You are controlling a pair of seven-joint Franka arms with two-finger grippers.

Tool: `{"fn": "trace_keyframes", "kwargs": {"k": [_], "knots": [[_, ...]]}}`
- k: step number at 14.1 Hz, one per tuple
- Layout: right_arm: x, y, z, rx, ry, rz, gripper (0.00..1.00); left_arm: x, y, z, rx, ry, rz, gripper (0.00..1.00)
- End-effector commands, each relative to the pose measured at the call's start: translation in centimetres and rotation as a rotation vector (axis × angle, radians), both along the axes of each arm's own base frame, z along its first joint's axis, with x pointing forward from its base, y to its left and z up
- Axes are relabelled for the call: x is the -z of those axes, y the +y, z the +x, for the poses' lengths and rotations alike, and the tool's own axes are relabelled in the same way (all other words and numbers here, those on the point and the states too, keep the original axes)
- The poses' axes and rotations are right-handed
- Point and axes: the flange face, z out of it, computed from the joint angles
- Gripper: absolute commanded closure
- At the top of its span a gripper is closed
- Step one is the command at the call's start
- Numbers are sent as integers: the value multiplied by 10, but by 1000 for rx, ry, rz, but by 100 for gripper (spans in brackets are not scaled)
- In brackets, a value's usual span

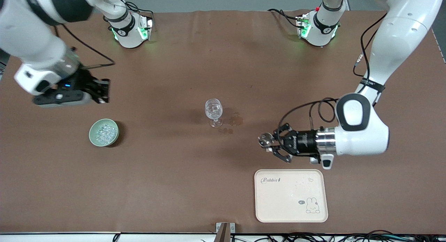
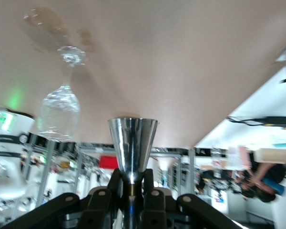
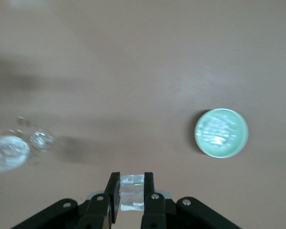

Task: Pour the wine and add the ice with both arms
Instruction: 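Drop the ice into the glass while the left gripper lowers the jigger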

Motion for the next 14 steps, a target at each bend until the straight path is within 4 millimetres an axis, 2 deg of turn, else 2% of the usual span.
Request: {"fn": "trace_keyframes", "kwargs": {"k": [1, 2, 3, 5, 7, 8, 12, 14], "knots": [[18, 79, 5, 69, 7, -10, 99, 25, 45, 24, -110, 38, -84, 100], [27, 112, 5, 65, -12, 2, 99, 44, 67, 30, -172, 77, -146, 99], [42, 142, 6, 62, -32, 14, 99, 60, 77, 35, -200, 74, -176, 99], [65, 178, 9, 52, -64, 26, 98, 99, 106, 39, -255, 63, -145, 99], [82, 217, -5, -24, -112, -30, 98, 130, 119, 44, -296, 69, -154, 99], [92, 239, -17, -44, -137, -60, 98, 138, 123, 46, -308, 62, -154, 99], [126, 289, -53, -71, -125, -101, 98, 171, 140, 48, -340, -24, -101, 99], [136, 301, -67, -86, -106, -110, 96, 189, 145, 55, -373, -29, -133, 99]]}}
